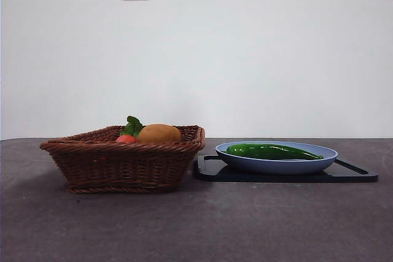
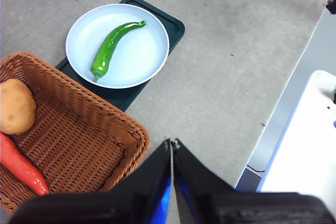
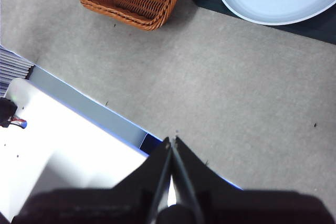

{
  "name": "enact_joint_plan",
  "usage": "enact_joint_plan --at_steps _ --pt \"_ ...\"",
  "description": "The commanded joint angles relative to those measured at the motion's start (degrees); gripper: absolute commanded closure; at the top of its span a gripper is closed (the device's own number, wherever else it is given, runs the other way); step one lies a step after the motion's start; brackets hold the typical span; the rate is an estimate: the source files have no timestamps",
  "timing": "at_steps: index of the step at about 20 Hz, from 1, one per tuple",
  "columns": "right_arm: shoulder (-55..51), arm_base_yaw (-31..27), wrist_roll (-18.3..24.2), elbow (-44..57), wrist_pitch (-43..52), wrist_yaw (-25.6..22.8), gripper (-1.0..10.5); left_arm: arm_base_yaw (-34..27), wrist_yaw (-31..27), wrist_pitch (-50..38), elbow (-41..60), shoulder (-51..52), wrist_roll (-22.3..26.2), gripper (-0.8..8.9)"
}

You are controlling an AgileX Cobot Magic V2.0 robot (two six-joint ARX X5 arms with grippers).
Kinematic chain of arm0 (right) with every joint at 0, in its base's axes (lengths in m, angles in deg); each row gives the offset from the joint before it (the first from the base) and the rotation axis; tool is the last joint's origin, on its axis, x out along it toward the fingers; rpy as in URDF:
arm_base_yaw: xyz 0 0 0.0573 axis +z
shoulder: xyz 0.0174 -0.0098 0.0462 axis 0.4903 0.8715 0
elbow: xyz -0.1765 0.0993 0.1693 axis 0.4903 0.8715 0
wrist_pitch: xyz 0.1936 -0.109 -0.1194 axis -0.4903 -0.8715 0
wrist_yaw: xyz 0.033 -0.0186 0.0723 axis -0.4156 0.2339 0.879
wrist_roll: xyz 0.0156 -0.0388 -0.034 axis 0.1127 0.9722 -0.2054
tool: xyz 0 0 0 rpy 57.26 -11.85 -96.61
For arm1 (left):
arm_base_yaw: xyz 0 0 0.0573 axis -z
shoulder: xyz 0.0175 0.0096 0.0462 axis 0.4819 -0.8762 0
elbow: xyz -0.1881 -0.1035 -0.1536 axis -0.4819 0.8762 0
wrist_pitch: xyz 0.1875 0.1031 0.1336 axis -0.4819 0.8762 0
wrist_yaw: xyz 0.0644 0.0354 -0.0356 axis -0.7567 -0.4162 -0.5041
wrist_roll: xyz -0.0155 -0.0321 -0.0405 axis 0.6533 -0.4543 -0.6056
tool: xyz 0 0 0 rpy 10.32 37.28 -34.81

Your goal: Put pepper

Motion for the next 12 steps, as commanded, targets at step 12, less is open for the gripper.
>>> enact_joint_plan --at_steps 12 --pt "0.48 0.17 -0.46 -1.03 0.92 -0.2 9.4 0.48 0.0 -7.3 -1.2 -0.37 -0.37 8.06"
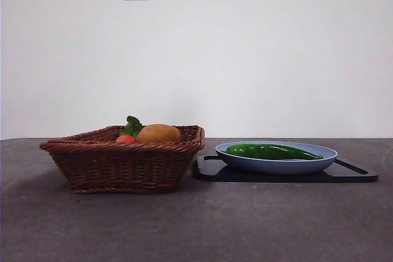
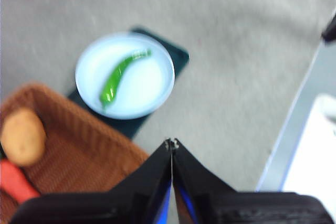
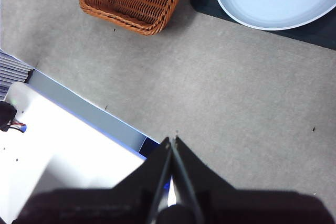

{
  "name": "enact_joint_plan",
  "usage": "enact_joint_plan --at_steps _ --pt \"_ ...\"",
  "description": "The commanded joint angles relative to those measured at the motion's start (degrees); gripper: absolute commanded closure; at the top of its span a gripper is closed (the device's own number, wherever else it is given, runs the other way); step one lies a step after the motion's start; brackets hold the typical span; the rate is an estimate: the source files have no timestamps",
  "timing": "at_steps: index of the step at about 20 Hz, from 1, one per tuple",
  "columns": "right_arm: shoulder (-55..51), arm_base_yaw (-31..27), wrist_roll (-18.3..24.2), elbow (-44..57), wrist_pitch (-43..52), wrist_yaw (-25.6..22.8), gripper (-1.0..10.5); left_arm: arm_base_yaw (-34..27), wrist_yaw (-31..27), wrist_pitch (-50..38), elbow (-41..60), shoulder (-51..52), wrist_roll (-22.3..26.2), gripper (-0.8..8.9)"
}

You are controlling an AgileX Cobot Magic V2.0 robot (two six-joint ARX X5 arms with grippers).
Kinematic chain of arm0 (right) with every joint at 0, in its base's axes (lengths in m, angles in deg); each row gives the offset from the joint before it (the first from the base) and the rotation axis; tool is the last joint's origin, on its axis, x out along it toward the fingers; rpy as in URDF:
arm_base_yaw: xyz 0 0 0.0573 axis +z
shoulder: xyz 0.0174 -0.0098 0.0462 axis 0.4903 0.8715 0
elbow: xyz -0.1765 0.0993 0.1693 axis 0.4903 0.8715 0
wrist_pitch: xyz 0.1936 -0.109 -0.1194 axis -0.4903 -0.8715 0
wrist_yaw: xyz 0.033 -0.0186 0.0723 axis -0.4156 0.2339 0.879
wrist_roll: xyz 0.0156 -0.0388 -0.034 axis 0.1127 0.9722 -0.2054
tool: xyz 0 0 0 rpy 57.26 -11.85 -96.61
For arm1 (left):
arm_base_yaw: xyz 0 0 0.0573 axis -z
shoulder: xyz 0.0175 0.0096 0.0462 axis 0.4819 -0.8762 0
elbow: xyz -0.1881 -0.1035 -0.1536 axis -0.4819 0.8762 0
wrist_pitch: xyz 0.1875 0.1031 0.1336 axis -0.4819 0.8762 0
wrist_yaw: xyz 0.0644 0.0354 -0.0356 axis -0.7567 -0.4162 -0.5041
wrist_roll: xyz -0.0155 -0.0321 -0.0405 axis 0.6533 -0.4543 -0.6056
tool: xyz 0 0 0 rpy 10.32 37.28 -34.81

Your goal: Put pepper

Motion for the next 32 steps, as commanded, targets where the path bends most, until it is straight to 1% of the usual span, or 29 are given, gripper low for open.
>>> enact_joint_plan --at_steps 1,2,3,4,6,8,11,12,13,15,17,20,22,24,27,29,32 --pt "0.44 0.17 -0.33 -1.03 0.42 -0.13 9.4 0.33 -1.31 -0.83 -1.2 -0.24 2.01 8.06" --pt "0.44 0.17 -0.33 -1.03 0.42 -0.13 9.4 -0.22 -3.63 -1.95 -1.2 0.22 2.19 8.06" --pt "0.44 0.17 -0.33 -1.03 0.39 -0.11 9.4 -1.62 -5.62 -5.38 -1.2 0.98 2.21 8.06" --pt "0.44 0.17 -0.33 -1.03 0.39 -0.11 9.4 -3.1 -6.12 -8.66 -1.2 1.97 2.75 8.06" --pt "0.44 0.17 -0.33 -1.03 0.39 -0.11 9.4 -7.39 -6.03 -14.84 -1.2 5.2 3.54 8.06" --pt "0.44 0.17 -0.33 -1.03 0.39 -0.13 9.4 -12.92 -5.84 -18.45 -1.14 9.31 3.28 8.06" --pt "0.44 0.17 -0.33 -1.03 0.39 -0.11 9.4 -22.38 -5.57 -19.58 -0.59 14.69 3.02 8.06" --pt "0.44 0.17 -0.33 -1.03 0.39 -0.11 9.4 -25.7 -4.68 -20.04 0.87 17.0 3.02 8.06" --pt "0.44 0.17 -0.33 -1.03 0.39 -0.11 9.4 -29.11 -3.23 -21.9 3.72 19.76 2.86 8.06" --pt "0.46 0.17 -0.33 -1.03 0.39 -0.13 9.4 -34.82 -1.14 -29.24 13.03 26.62 2.64 8.06" --pt "0.44 0.17 -0.33 -1.03 0.39 -0.13 9.4 -38.75 -1.73 -38.88 25.35 34.12 2.67 8.06" --pt "0.44 0.17 -0.33 -1.03 0.39 -0.11 9.4 -42.14 -1.7 -52.68 43.69 43.87 2.27 8.06" --pt "0.44 0.17 -0.33 -1.03 0.39 -0.11 9.4 -42.95 -1.75 -58.12 54.05 49.0 0.57 8.06" --pt "0.44 0.17 -0.33 -1.03 0.39 -0.13 9.4 -43.28 -1.75 -61.07 62.9 53.22 -1.18 8.06" --pt "0.46 0.17 -0.33 -1.03 0.42 -0.11 9.4 -43.43 -1.6 -61.94 73.16 58.62 -3.1 8.06" --pt "0.48 0.17 -0.33 -1.03 0.39 -0.11 9.4 -43.43 -1.57 -61.99 78.64 62.2 -3.69 8.06" --pt "0.48 0.17 -0.33 -1.03 0.39 -0.13 9.4 -43.43 -1.66 -61.96 84.17 66.84 -4.74 8.06"
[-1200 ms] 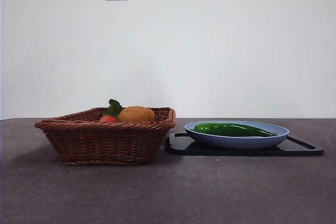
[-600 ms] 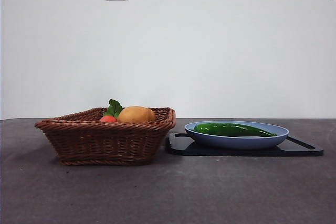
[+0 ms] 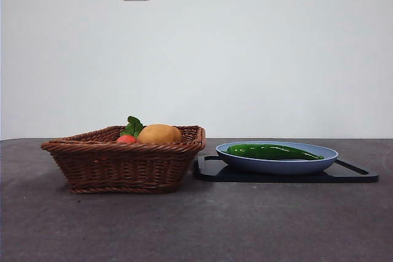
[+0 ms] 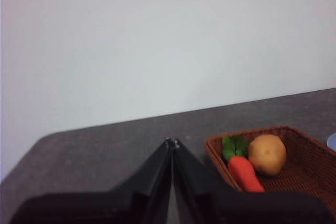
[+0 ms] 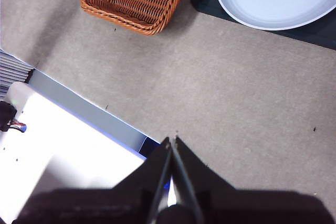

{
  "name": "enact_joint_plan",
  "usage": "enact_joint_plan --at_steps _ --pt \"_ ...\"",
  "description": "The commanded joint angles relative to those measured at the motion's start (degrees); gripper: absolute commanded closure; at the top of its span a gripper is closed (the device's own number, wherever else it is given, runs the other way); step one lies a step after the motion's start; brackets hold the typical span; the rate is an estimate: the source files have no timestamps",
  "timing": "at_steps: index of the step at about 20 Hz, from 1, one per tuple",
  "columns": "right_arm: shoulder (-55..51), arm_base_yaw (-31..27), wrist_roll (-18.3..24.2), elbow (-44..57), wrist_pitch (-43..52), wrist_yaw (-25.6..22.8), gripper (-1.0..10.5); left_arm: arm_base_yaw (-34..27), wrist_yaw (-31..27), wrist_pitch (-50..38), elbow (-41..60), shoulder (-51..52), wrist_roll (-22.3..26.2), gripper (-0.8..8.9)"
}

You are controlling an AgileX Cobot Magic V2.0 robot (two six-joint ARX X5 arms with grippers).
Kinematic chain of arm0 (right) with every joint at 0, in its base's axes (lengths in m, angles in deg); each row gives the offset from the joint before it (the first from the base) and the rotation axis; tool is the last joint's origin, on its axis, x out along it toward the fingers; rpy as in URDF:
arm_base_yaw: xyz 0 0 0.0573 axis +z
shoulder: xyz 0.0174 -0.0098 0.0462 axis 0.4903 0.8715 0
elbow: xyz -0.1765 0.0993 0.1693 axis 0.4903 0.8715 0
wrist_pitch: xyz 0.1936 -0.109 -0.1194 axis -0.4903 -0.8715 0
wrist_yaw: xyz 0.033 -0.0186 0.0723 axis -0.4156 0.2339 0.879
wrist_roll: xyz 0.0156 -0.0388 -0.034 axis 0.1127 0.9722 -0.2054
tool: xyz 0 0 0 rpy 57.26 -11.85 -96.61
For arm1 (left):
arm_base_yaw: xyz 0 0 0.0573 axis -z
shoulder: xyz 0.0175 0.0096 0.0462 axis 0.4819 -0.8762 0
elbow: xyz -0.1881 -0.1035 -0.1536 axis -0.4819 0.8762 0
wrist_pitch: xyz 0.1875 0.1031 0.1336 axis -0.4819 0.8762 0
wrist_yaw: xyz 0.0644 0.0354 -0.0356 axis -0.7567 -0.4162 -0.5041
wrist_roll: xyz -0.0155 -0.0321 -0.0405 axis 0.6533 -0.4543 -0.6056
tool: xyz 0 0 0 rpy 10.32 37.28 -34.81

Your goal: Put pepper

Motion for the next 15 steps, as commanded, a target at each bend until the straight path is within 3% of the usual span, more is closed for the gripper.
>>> enact_joint_plan --at_steps 1,15 --pt "0.48 0.17 -0.33 -1.03 0.39 -0.13 9.4 -0.17 0.26 -0.63 3.06 2.93 -1.11 8.06" --pt "0.48 0.17 -0.33 -1.03 0.39 -0.11 9.4 -0.17 0.44 6.56 7.04 6.6 -3.8 8.05"
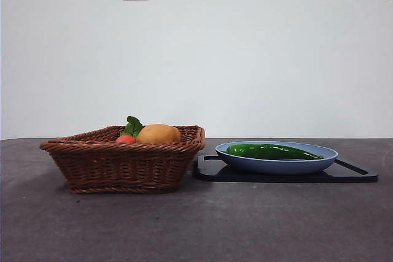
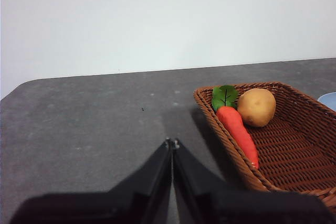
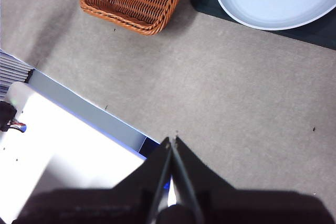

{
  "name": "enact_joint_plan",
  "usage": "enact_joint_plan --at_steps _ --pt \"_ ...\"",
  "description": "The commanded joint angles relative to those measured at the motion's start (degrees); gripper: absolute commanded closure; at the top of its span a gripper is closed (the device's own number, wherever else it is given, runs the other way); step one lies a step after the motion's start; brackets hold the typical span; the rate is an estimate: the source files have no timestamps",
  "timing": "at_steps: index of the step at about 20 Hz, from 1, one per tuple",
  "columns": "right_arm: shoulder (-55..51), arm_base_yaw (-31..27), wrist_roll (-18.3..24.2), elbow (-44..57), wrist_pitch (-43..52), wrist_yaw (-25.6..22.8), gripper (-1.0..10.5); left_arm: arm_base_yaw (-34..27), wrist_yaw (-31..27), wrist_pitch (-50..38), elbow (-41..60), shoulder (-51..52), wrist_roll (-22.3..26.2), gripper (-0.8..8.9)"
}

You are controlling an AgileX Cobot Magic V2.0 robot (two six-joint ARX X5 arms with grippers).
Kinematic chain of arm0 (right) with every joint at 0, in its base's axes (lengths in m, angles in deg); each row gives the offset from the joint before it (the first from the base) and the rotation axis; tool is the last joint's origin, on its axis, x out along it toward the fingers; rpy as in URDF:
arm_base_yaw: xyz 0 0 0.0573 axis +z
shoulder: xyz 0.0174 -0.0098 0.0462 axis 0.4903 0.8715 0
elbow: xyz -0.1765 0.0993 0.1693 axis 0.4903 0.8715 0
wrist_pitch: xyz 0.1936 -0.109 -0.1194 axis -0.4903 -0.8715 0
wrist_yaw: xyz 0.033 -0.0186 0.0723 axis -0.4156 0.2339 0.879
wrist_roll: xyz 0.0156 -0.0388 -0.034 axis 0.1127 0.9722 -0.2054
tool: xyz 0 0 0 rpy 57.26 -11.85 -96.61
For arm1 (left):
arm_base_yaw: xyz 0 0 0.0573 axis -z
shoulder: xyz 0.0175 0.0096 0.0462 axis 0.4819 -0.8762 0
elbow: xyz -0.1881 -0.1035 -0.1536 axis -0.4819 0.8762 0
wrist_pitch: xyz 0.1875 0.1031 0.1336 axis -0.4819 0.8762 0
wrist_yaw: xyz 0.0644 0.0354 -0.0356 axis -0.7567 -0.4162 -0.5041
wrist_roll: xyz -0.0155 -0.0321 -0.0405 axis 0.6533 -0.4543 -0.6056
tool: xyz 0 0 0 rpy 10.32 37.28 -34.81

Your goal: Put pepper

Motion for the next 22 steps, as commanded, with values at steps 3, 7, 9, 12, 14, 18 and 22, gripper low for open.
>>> enact_joint_plan --at_steps 3,7,9,12,14,18,22 --pt "0.44 0.17 -0.33 -1.03 0.39 -0.11 9.4 -0.17 0.07 -0.48 0.61 0.07 -0.42 8.06" --pt "0.44 0.17 -0.33 -1.03 0.39 -0.11 9.4 -0.17 0.07 -0.48 0.61 0.07 -0.42 8.06" --pt "0.44 0.17 -0.33 -1.03 0.39 -0.11 9.4 -0.17 0.09 -0.48 0.61 0.07 -0.42 8.06" --pt "0.39 0.13 0.0 -1.03 0.44 -0.11 9.4 -0.17 0.07 -0.48 0.61 0.07 -0.42 8.06" --pt "-1.03 -1.38 3.13 -0.98 4.33 -1.29 9.4 -0.17 0.09 -0.46 0.61 0.07 -0.42 8.06" --pt "-9.25 -7.48 1.64 3.41 23.19 1.03 9.4 -0.17 0.07 -0.46 0.61 0.07 -0.42 8.06" --pt "-22.21 -13.57 0.28 20.17 42.69 -0.55 9.4 -0.17 0.09 -0.48 0.61 0.07 -0.42 8.05"
